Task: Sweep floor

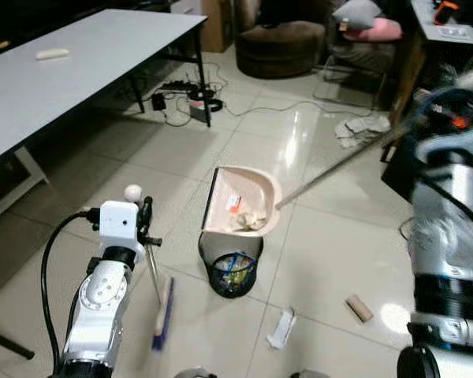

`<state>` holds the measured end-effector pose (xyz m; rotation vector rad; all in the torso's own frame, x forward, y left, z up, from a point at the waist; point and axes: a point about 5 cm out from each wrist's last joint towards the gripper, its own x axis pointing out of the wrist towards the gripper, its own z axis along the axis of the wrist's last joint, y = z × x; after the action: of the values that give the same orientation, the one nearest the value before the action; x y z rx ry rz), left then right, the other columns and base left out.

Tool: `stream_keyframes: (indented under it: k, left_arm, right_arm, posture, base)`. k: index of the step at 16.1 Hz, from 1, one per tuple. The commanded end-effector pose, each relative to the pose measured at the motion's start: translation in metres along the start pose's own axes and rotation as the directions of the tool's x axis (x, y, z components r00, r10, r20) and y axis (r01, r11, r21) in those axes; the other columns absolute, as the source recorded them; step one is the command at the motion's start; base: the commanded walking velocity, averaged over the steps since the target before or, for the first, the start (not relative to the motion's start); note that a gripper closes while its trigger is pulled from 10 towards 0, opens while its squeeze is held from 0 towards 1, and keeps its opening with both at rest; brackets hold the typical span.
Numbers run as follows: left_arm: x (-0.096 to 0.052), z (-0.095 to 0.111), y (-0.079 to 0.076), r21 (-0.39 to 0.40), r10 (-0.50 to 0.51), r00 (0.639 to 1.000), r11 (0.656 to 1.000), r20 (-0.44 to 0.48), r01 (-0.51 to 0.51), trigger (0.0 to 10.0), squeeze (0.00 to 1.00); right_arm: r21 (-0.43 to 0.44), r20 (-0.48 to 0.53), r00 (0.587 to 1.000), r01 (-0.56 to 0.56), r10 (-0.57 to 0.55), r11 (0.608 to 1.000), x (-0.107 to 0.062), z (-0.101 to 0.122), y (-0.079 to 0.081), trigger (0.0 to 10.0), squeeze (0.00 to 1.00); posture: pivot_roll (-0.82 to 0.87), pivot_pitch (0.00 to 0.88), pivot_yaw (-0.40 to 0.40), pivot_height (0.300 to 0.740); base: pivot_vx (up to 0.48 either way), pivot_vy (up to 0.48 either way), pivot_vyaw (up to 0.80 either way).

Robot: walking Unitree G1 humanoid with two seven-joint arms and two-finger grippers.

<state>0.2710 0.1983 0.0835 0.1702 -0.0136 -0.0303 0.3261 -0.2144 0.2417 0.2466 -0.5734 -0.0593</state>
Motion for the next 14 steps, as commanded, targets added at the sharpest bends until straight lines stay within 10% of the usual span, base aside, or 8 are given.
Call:
stream_keyframes:
  k: [1, 14]
  left_arm:
    - [0.005, 0.010, -0.001, 0.030, -0.019, 0.999, 0.999, 0.040, 0.018, 10.0, 0.00]
    - [0.006, 0.008, -0.007, 0.002, 0.018, 1.000, 1.000, 0.025, -0.018, 10.0, 0.00]
  right_arm:
    - [-0.061, 0.056, 0.990, -0.129, 0.132, 0.990, 0.009, 0.008, 0.020, 10.0, 0.00]
    - [-0.247, 0.039, 0.743, -0.640, 0.668, 0.727, -0.023, -0.026, 0.120, 10.0, 0.00]
  posture:
    - [0.02, 0.039, 0.076, 0.740]
    - [0.02, 0.033, 0.057, 0.740]
  base:
    - [0.000, 0.000, 0.00]
    - [0.000, 0.000, 0.00]
